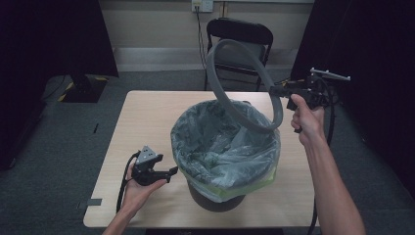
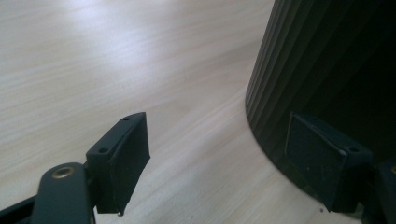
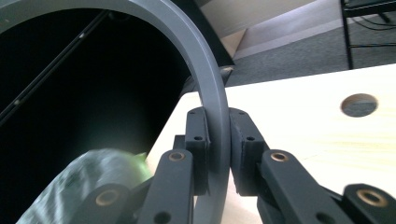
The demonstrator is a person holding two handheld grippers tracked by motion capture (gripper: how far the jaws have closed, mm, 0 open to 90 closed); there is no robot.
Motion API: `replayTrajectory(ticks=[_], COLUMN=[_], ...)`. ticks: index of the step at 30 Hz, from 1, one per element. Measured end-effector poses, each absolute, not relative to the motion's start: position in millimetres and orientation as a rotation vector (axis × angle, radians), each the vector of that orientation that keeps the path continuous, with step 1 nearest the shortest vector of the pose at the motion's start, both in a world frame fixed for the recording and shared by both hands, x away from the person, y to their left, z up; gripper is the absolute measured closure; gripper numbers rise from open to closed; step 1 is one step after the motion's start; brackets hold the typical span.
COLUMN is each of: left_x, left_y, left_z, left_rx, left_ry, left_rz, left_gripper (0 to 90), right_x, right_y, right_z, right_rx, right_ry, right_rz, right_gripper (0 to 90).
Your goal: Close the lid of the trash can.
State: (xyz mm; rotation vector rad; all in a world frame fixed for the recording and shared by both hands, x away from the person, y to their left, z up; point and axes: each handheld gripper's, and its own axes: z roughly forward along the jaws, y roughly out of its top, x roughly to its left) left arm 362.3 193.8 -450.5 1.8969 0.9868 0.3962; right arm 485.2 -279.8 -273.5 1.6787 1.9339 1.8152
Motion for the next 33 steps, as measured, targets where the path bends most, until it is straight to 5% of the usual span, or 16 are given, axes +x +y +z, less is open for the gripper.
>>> replayTrajectory(ticks=[33], left_x=[366.2], left_y=[201.6], left_z=[-424.3], left_rx=[1.838], left_ry=[0.974], left_rz=[0.331], left_gripper=[24.8], right_x=[423.7], right_y=[-250.2], right_z=[-267.2], right_rx=[1.402], right_ry=[2.145], right_rz=[1.682], right_gripper=[79.8])
